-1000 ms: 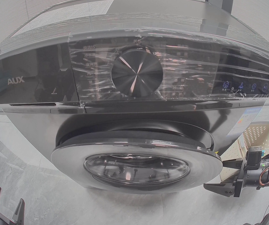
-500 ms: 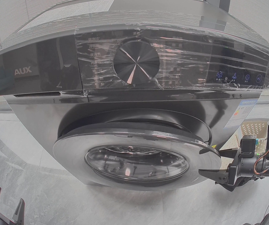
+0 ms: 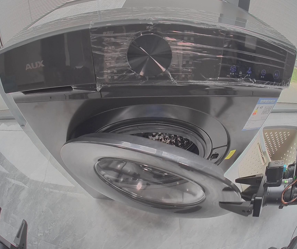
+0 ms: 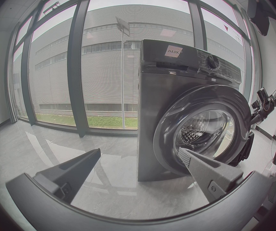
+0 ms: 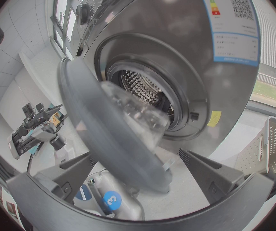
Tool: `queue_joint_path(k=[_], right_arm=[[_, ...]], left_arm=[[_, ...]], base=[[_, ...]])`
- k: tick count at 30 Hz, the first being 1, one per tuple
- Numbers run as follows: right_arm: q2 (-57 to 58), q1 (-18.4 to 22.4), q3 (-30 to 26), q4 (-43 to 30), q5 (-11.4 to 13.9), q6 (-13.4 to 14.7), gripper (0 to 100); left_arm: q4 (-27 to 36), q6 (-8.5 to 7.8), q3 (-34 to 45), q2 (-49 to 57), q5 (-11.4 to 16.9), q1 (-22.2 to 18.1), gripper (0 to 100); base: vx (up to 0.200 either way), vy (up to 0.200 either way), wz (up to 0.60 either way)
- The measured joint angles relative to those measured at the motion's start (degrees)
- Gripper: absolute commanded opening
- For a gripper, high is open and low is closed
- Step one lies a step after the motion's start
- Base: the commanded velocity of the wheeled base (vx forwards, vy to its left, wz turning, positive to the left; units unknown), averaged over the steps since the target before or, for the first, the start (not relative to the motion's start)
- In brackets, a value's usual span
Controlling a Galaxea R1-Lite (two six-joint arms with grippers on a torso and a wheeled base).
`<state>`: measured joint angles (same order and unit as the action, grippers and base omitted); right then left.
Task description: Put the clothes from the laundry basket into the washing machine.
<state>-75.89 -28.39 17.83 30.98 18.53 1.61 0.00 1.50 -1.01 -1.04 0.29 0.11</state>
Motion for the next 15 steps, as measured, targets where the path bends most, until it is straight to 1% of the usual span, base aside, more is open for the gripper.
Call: queue_joint_path(k=[2,6,8,14,15], right_arm=[[-0.49,0.65,1.21,0.02,-0.24,0.39,100],[-2.47,1.68,4.1,0.24,-1.62,2.19,100],[-3.57,1.27,5.03,0.22,-1.84,2.68,100],[-5.73,-0.13,4.85,0.82,-2.36,3.28,100],[-5.78,-0.18,4.33,1.1,-2.26,3.34,100]], left_arm=[[0.02,0.13,0.0,0.0,-0.02,0.0,100],[0.02,0.13,0.0,0.0,-0.02,0.0,100],[0.0,0.05,0.0,0.0,-0.02,0.0,100],[0.0,0.17,0.0,0.0,-0.07,0.0,100],[0.0,0.2,0.0,0.0,-0.09,0.02,100]], base=[[0.0,0.0,0.0],[0.0,0.0,0.0],[0.0,0.0,0.0],[-0.2,0.0,0.0],[0.0,0.0,0.0]])
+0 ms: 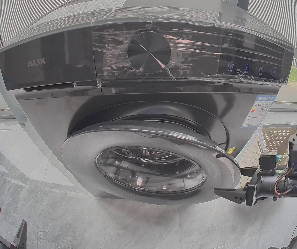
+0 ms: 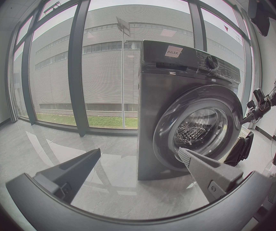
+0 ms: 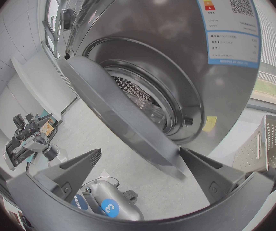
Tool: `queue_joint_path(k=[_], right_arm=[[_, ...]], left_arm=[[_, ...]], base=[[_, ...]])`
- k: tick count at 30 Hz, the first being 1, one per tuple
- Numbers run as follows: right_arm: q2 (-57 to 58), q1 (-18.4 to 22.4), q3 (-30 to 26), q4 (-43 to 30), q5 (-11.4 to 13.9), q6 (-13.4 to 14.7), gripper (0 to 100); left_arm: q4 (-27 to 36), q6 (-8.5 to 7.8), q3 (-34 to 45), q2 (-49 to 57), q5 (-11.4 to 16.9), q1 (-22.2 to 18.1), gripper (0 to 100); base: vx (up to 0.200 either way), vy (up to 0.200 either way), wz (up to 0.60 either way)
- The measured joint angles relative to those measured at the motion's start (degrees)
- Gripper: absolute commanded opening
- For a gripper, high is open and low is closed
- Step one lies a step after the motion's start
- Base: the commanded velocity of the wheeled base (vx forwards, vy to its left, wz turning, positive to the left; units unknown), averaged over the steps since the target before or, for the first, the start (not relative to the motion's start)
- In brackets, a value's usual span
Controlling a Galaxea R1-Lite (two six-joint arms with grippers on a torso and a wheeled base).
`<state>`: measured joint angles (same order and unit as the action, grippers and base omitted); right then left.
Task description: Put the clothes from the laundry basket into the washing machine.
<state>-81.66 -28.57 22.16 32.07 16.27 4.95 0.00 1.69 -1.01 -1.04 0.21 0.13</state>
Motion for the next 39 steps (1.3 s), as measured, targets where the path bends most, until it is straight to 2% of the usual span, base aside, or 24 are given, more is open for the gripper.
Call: queue_joint_path(k=[5,11,14,19,23,39], right_arm=[[1.01,-0.06,-4.28,2.0,2.26,0.51,100],[3.74,1.97,-6.95,2.6,2.5,0.49,100],[4.46,2.17,-7.28,2.63,2.61,0.41,100],[4.66,1.99,-7.4,2.84,4.17,-0.06,100],[4.33,1.68,-7.25,2.9,4.5,-0.11,100],[2.43,-2.4,-7.53,3.25,5.58,0.66,100]], left_arm=[[0.0,0.09,0.0,0.0,-0.21,-0.02,100],[0.02,-0.48,0.0,0.0,0.2,-0.02,100],[0.0,-0.59,0.0,0.0,0.28,-0.02,100],[-0.02,-0.5,0.0,0.0,0.17,-0.02,100],[-0.07,-0.55,0.0,0.0,0.12,-0.04,100],[0.0,-0.41,0.0,0.0,0.28,-0.04,100]], base=[[0.0,0.0,0.0],[0.0,0.0,0.0],[0.0,0.0,0.0],[-0.2,0.0,0.0],[-0.2,0.0,0.0],[0.0,0.0,0.0]])
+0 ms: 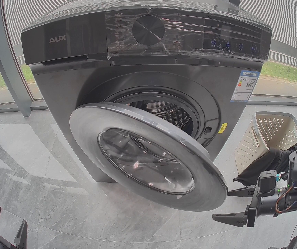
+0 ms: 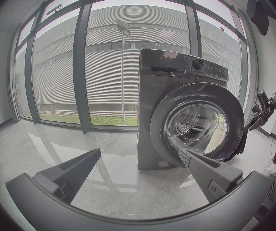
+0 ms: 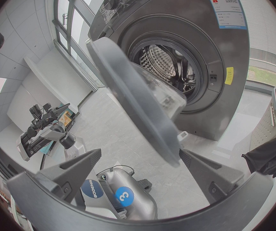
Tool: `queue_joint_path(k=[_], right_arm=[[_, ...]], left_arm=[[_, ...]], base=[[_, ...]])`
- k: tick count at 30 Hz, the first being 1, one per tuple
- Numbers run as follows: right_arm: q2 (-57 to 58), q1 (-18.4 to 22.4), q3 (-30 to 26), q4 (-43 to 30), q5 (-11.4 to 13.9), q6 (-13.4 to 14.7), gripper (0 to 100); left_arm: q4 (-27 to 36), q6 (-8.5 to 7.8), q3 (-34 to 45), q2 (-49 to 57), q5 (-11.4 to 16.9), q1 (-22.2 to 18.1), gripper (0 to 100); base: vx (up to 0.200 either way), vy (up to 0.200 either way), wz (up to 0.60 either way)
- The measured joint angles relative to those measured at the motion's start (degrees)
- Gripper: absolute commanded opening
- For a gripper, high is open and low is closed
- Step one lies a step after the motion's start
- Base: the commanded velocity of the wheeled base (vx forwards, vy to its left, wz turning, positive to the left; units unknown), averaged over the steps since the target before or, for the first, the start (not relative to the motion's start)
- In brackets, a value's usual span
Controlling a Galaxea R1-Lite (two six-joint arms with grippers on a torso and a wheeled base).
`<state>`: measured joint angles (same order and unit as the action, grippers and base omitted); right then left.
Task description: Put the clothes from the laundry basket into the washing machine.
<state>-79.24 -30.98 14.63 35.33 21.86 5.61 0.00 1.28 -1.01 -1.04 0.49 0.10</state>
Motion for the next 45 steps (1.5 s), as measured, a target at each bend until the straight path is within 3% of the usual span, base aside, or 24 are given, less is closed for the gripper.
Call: queue_joint_path(k=[9,16,20,24,32,38,45], right_arm=[[4.08,1.84,-1.02,-0.3,0.01,0.41,100],[9.58,2.67,-0.35,-0.05,2.47,7.28,100],[11.0,3.33,1.3,0.0,2.06,8.51,100],[9.4,5.01,3.61,0.02,-0.24,8.53,100],[-1.18,5.9,8.37,0.48,-10.58,7.63,100],[-9.65,5.16,9.87,6.24,-12.64,7.03,100],[-16.3,3.08,8.52,14.87,-10.78,7.56,100]], left_arm=[[0.0,0.22,0.0,0.0,0.02,0.0,100],[0.0,0.22,0.0,0.0,0.05,0.0,100],[0.0,0.13,0.0,0.0,0.05,0.0,100],[0.0,0.02,0.0,0.0,0.05,0.0,100],[0.0,-0.05,0.0,0.0,0.0,0.0,100],[0.0,0.02,0.0,0.0,-0.05,0.0,100],[0.0,0.05,0.0,0.0,-0.11,0.0,100]], base=[[0.0,0.0,0.0],[0.0,0.0,0.0],[0.0,0.0,0.0],[0.0,0.0,0.0],[0.0,0.0,0.0],[0.0,0.0,0.0],[-0.114,0.0,0.0]])
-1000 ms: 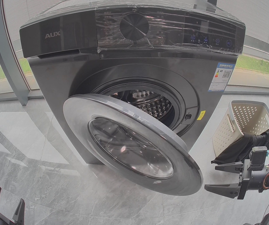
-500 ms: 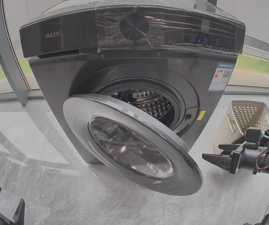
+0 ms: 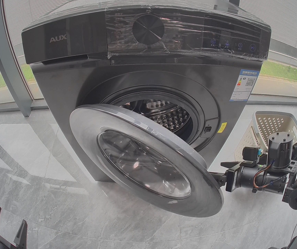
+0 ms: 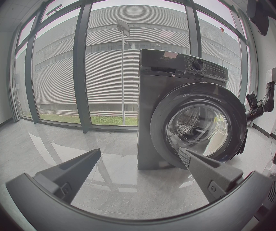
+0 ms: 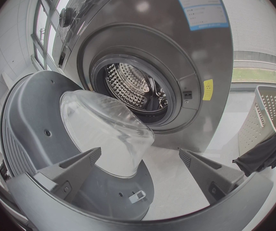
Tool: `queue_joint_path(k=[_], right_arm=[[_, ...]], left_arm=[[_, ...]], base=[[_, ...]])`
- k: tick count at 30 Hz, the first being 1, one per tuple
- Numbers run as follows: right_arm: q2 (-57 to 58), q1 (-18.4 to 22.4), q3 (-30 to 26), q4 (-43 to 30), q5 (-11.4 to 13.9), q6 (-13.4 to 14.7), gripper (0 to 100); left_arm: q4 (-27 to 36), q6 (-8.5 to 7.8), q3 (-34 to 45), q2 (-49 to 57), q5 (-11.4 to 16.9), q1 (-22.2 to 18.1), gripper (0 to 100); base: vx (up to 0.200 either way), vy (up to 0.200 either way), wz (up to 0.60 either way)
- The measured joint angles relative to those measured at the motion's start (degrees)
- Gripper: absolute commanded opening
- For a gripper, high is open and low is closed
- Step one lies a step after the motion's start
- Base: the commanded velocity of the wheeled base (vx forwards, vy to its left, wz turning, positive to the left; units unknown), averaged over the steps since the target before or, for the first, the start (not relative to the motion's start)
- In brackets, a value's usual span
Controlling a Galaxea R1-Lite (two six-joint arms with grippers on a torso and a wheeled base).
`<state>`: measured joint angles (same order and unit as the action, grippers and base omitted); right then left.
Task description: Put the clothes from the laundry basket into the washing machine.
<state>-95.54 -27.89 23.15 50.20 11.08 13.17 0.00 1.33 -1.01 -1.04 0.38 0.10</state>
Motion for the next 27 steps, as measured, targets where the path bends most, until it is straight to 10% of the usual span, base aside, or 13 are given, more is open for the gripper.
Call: queue_joint_path(k=[27], right_arm=[[-6.8,4.39,0.3,2.62,1.17,4.51,100]], left_arm=[[-0.05,-0.07,0.0,0.0,-0.33,0.0,100]], base=[[-0.059,0.0,0.0]])
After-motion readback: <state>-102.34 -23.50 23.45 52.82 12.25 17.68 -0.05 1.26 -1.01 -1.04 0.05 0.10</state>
